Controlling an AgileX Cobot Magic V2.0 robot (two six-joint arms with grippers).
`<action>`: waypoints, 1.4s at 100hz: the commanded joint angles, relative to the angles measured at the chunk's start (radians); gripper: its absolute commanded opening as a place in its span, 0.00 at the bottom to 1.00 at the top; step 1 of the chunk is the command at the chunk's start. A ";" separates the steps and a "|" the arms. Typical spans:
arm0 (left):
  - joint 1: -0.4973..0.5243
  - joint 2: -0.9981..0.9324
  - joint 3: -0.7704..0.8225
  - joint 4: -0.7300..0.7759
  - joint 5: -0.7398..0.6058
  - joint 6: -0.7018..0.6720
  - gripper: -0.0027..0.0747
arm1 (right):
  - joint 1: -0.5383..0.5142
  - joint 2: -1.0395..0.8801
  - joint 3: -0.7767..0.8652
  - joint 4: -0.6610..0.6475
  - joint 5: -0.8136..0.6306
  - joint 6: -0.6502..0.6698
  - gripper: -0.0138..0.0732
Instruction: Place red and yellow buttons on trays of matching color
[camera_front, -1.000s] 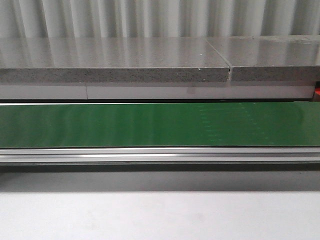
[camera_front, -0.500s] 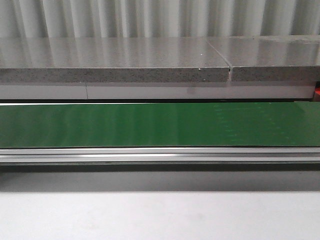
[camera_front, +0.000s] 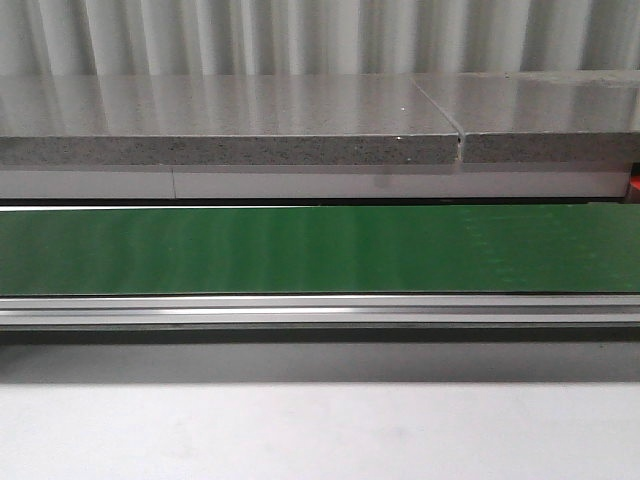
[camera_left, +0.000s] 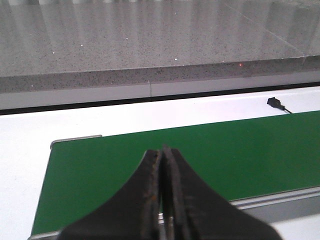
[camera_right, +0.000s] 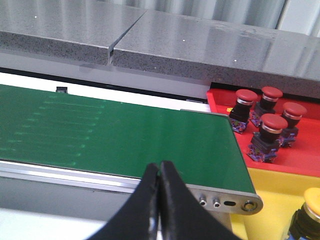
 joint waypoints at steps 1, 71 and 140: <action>-0.006 0.006 -0.013 -0.020 -0.077 -0.001 0.01 | -0.001 -0.016 -0.007 -0.011 -0.086 0.000 0.08; -0.007 -0.084 0.203 0.377 -0.478 -0.360 0.01 | -0.001 -0.016 -0.007 -0.011 -0.086 0.000 0.08; -0.007 -0.395 0.448 0.459 -0.536 -0.476 0.01 | -0.001 -0.016 -0.007 -0.011 -0.086 0.000 0.08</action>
